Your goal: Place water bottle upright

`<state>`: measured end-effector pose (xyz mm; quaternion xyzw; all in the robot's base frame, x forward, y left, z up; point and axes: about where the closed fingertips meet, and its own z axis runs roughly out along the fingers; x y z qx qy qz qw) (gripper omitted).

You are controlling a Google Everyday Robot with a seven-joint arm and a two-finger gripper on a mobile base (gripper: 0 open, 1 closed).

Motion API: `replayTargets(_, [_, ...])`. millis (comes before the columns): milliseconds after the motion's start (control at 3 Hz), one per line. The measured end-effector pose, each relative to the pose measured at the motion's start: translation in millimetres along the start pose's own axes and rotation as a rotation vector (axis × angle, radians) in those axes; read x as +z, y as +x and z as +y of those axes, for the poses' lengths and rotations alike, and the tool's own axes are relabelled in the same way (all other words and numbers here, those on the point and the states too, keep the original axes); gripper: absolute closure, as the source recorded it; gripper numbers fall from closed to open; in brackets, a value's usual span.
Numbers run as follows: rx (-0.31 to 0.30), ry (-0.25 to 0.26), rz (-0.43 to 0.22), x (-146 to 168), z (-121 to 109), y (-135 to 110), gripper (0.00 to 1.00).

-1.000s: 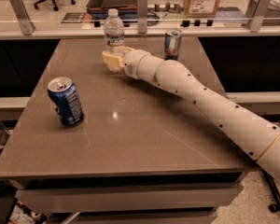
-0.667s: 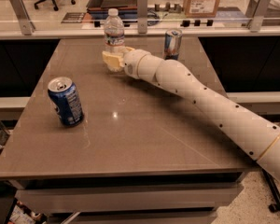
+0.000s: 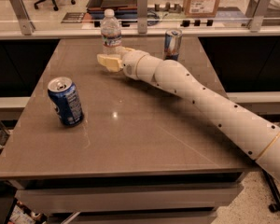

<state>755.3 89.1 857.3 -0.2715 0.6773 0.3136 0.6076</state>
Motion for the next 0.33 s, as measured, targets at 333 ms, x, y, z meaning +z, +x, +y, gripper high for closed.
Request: replayTargets(333, [0.000, -0.003, 0.000, 1.1, 1.5, 0.1, 0.00])
